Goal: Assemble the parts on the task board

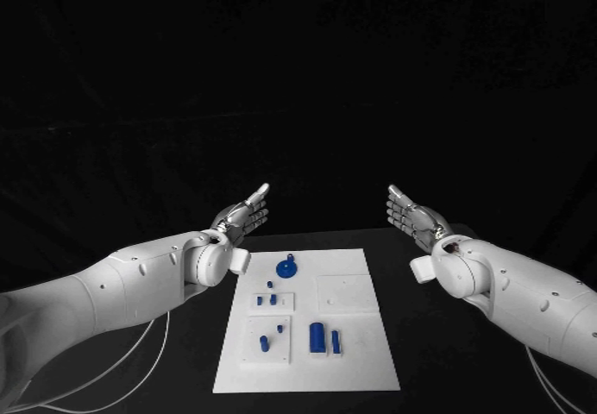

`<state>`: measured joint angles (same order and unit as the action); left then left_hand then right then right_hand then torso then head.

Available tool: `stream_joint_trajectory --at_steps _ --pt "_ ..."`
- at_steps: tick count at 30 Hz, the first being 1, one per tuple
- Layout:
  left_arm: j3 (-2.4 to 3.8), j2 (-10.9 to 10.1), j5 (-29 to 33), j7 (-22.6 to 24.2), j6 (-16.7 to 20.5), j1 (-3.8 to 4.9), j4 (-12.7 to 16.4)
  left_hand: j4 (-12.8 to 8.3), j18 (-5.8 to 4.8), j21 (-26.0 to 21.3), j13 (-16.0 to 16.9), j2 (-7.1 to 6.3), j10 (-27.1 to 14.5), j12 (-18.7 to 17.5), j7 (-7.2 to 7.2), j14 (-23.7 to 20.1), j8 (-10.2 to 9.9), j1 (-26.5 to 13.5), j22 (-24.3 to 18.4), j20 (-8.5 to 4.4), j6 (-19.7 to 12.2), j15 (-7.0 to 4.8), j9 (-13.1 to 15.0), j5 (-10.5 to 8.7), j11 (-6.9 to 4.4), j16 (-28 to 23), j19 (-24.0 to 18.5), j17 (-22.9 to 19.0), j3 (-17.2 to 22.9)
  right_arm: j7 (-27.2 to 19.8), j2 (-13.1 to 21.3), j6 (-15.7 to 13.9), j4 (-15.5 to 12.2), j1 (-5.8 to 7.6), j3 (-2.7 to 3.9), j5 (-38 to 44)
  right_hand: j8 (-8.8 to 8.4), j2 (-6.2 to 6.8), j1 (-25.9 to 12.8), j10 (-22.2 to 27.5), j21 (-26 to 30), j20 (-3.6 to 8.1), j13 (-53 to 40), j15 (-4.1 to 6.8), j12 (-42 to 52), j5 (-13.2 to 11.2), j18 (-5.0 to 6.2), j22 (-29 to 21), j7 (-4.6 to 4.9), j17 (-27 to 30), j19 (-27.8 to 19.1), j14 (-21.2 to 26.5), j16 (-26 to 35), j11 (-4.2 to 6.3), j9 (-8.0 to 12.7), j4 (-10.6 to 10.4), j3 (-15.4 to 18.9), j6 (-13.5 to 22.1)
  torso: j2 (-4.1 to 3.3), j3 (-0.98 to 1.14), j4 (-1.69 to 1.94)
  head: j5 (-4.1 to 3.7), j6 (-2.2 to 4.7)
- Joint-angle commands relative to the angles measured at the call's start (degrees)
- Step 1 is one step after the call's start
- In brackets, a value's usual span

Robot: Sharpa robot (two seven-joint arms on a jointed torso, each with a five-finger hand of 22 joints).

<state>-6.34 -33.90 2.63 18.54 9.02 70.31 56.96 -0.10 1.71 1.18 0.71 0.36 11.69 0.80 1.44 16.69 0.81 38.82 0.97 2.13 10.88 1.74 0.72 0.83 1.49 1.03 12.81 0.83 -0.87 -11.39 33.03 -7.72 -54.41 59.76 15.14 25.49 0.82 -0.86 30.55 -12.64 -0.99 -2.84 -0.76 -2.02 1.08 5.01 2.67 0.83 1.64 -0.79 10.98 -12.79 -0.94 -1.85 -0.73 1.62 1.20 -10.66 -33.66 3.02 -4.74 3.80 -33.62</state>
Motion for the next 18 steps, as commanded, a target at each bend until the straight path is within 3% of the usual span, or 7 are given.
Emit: stream_joint_trajectory --at_steps 1,2,3,7,12,16,18 --pt "0.59 -1.04 -0.52 2.3 6.0 -1.01 3.45 0.1 -1.71 -1.18 -0.71 -0.36 -11.69 -0.8 -1.44 -16.69 -0.81 -38.82 -0.97 -2.13 -10.88 -1.74 -0.72 -0.83 -1.49 -1.03 -12.81 -0.83 0.87 -3.27 0.93 -5.57 -3.55 0.11 -1.14 -3.97 -0.82 0.86 -30.55 12.64 0.99 2.84 0.76 2.02 -1.08 -5.01 -2.67 -0.83 -1.64 0.79 -10.98 12.79 0.94 1.85 0.73 -1.62 -1.2 10.66 1.32 -1.62 2.55 -1.88 -0.38" --pt "1.0 -1.72 -0.67 2.93 8.05 -1.66 5.52 0.1 -1.71 -1.18 -0.71 -0.36 -11.69 -0.8 -1.44 -16.69 -0.81 -38.82 -0.97 -2.13 -10.88 -1.74 -0.72 -0.83 -1.49 -1.03 -12.81 -0.83 0.87 -4.25 1.63 -7.57 -5.63 0.12 -2.05 -5.37 -0.82 0.86 -30.55 12.64 0.99 2.84 0.76 2.02 -1.08 -5.01 -2.67 -0.83 -1.64 0.79 -10.98 12.79 0.94 1.85 0.73 -1.62 -1.2 10.66 1.67 -2.05 3.22 -2.47 -0.5" --pt "1.29 -2.23 -0.78 3.4 9.56 -2.13 7.05 0.1 -1.71 -1.18 -0.71 -0.36 -11.69 -0.8 -1.44 -16.69 -0.81 -38.82 -0.97 -2.13 -10.88 -1.74 -0.72 -0.83 -1.49 -1.03 -12.81 -0.83 0.87 -4.98 2.14 -9.05 -7.16 0.14 -2.72 -6.4 -0.82 0.86 -30.55 12.64 0.99 2.84 0.76 2.02 -1.08 -5.01 -2.67 -0.83 -1.64 0.79 -10.98 12.79 0.94 1.85 0.73 -1.62 -1.2 10.66 1.88 -2.3 3.61 -2.81 -0.56" --pt "2.65 -4.52 -1.27 5.5 16.4 -4.28 14.0 0.1 -1.71 -1.18 -0.71 -0.36 -11.69 -0.8 -1.44 -16.69 -0.81 -38.82 -0.97 -2.13 -10.88 -1.74 -0.72 -0.83 -1.49 -1.03 -12.81 -0.83 0.87 -8.26 4.47 -15.74 -14.1 0.2 -5.76 -11.07 -0.82 0.86 -30.55 12.64 0.99 2.84 0.76 2.02 -1.08 -5.01 -2.67 -0.83 -1.64 0.79 -10.98 12.79 0.94 1.85 0.73 -1.62 -1.2 10.66 2.39 -2.92 4.58 -3.66 -0.73" --pt "4.5 -7.67 -1.96 8.39 25.79 -7.23 23.54 0.1 -1.71 -1.18 -0.71 -0.36 -11.69 -0.8 -1.44 -16.69 -0.81 -38.82 -0.97 -2.13 -10.88 -1.74 -0.72 -0.83 -1.49 -1.03 -12.81 -0.83 0.87 -12.95 7.79 -25.28 -24.0 0.29 -10.09 -17.73 -0.82 0.86 -30.55 12.64 0.99 2.84 0.76 2.02 -1.08 -5.01 -2.67 -0.83 -1.64 0.79 -10.98 12.79 0.94 1.85 0.73 -1.62 -1.2 10.66 2.48 -3.02 4.74 -3.8 -0.75" --pt "5.55 -9.45 -2.34 10.03 31.1 -8.89 28.93 0.1 -1.71 -1.18 -0.71 -0.36 -11.69 -0.8 -1.44 -16.69 -0.81 -38.82 -0.97 -2.13 -10.88 -1.74 -0.72 -0.83 -1.49 -1.03 -12.81 -0.83 0.87 -15.82 9.83 -31.13 -30.07 0.35 -12.74 -21.81 -0.82 0.86 -30.55 12.64 0.99 2.84 0.76 2.02 -1.08 -5.01 -2.67 -0.83 -1.64 0.79 -10.98 12.79 0.94 1.85 0.73 -1.62 -1.2 10.66 2.48 -3.02 4.74 -3.8 -0.75" --pt "5.88 -10.01 -2.46 10.54 32.78 -9.42 30.64 0.1 -1.71 -1.18 -0.71 -0.36 -11.69 -0.8 -1.44 -16.69 -0.81 -38.82 -0.97 -2.13 -10.88 -1.74 -0.72 -0.83 -1.49 -1.03 -12.81 -0.83 0.87 -16.77 10.5 -33.07 -32.09 0.37 -13.63 -23.17 -0.82 0.86 -30.55 12.64 0.99 2.84 0.76 2.02 -1.08 -5.01 -2.67 -0.83 -1.64 0.79 -10.98 12.79 0.94 1.85 0.73 -1.62 -1.2 10.66 2.48 -3.02 4.74 -3.8 -0.75"
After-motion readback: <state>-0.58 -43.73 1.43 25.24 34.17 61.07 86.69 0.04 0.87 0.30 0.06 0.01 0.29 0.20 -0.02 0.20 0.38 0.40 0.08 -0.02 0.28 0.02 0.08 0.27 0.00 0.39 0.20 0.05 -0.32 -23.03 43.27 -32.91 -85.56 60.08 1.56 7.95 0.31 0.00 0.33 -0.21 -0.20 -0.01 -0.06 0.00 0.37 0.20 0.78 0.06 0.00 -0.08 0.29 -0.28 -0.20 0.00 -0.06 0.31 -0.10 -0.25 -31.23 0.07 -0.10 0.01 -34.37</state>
